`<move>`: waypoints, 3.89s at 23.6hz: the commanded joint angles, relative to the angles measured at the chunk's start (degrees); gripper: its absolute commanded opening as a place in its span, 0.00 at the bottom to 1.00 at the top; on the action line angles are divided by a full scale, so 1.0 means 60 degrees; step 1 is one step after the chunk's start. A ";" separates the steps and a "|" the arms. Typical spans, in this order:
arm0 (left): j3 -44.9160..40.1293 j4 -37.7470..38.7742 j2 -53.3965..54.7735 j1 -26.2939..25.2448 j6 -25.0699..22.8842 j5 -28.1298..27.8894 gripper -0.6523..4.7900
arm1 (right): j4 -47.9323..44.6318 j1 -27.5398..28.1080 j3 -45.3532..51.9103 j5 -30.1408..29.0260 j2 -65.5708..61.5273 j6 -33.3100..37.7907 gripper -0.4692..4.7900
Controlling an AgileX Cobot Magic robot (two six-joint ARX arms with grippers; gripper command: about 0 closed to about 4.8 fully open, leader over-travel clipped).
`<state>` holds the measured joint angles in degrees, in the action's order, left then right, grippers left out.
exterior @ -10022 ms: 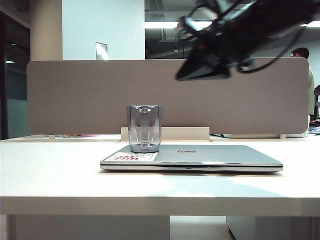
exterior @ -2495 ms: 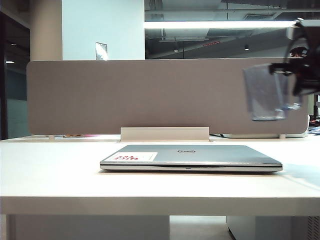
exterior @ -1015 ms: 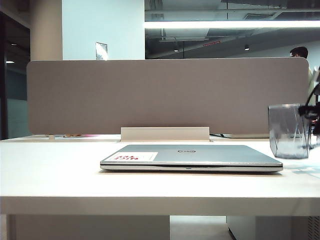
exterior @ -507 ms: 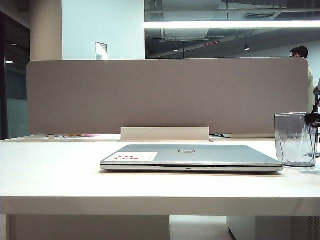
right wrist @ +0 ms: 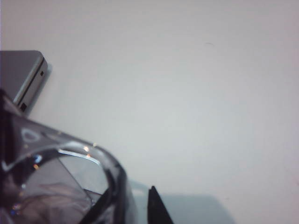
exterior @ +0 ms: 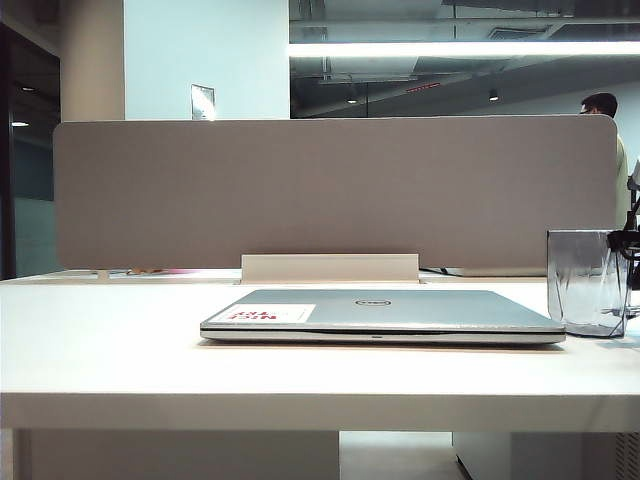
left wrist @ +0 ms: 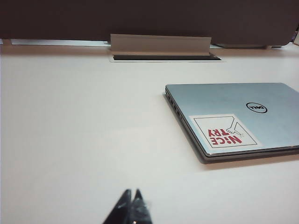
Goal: Pick up the water cup and place it on the right side of the laptop.
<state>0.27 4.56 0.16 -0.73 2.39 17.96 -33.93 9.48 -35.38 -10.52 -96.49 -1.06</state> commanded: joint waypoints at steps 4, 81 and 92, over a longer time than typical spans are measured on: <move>0.0033 -0.0062 0.0011 -0.0018 -0.0004 0.0044 0.11 | 0.0408 0.0000 -0.0033 -0.0022 0.0084 -0.0011 0.30; 0.0036 -0.1443 0.0011 -0.0022 -0.0652 -0.2135 0.11 | 0.6557 -0.0980 0.5890 0.0488 1.5737 0.1887 0.08; 0.0040 -0.1701 0.0011 -0.0033 -0.0652 -0.2135 0.11 | 0.6630 -0.0980 0.5890 0.0492 1.5737 0.1887 0.08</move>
<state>0.30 -5.72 0.16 -0.78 -1.48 5.34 6.39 3.53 -0.38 -7.73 -2.04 10.28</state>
